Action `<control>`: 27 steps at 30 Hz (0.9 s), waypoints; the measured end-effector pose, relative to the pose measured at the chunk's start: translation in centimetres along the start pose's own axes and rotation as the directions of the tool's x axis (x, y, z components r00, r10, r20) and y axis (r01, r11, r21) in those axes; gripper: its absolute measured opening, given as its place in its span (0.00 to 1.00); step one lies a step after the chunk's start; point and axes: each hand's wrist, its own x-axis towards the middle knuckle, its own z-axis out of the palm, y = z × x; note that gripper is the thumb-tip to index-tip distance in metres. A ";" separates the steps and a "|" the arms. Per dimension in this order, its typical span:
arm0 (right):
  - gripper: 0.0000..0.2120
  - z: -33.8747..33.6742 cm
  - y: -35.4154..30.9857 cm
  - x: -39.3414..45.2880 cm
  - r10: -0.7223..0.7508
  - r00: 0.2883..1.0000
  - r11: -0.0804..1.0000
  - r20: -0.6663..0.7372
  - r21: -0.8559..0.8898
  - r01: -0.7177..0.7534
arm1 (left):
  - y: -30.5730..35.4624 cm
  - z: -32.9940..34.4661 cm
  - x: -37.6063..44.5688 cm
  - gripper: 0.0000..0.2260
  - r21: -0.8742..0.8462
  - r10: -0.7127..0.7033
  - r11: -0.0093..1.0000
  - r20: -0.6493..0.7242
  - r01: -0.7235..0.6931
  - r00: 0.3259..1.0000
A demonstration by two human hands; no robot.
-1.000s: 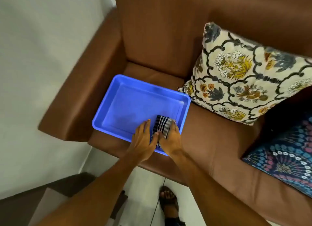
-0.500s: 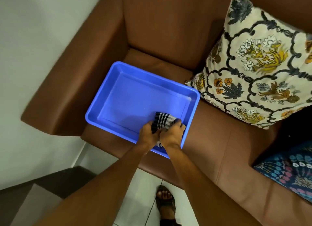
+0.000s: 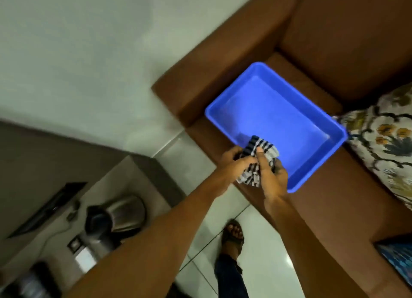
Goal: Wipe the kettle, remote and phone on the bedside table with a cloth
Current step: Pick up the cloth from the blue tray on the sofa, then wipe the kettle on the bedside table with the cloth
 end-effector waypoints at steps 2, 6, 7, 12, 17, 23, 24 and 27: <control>0.17 2.1 2.1 -4.1 0.003 0.995 1.000 0.096 -0.007 -0.002 | -1.3 -4.4 -3.4 0.07 -0.076 -0.006 0.997 0.011 0.007 1.000; 0.30 5.2 8.5 -11.7 0.082 0.973 0.985 0.217 -0.163 -0.047 | -6.0 -12.6 -10.1 0.16 -0.106 -0.089 0.991 -0.029 0.085 0.996; 0.31 6.1 10.6 -13.6 0.107 0.964 0.975 0.243 -0.217 -0.053 | -7.8 -14.7 -11.8 0.16 -0.115 -0.112 0.988 -0.063 0.105 0.992; 0.24 10.1 19.4 -22.6 0.185 0.928 0.891 0.325 -0.455 -0.018 | -16.6 -23.4 -20.2 0.03 -0.300 -0.218 0.940 -0.155 0.164 0.964; 0.17 14.4 25.4 -28.2 0.144 0.932 0.826 0.334 -0.559 0.072 | -23.5 -30.6 -25.7 0.06 -0.497 -0.349 0.856 -0.354 0.141 0.868; 0.11 18.9 28.6 -29.7 -0.045 0.892 0.784 0.450 -0.538 0.311 | -29.3 -37.3 -30.2 0.15 -0.706 -0.466 0.704 -0.378 0.077 0.800; 0.11 19.5 29.0 -29.4 -0.060 0.875 0.765 0.480 -0.541 0.349 | -29.9 -38.0 -30.6 0.16 -0.705 -0.452 0.706 -0.366 0.075 0.814; 0.20 20.5 29.6 -27.8 -0.069 0.880 0.739 0.470 -0.568 0.361 | -30.9 -39.0 -31.4 0.16 -0.675 -0.398 0.737 -0.390 0.036 0.830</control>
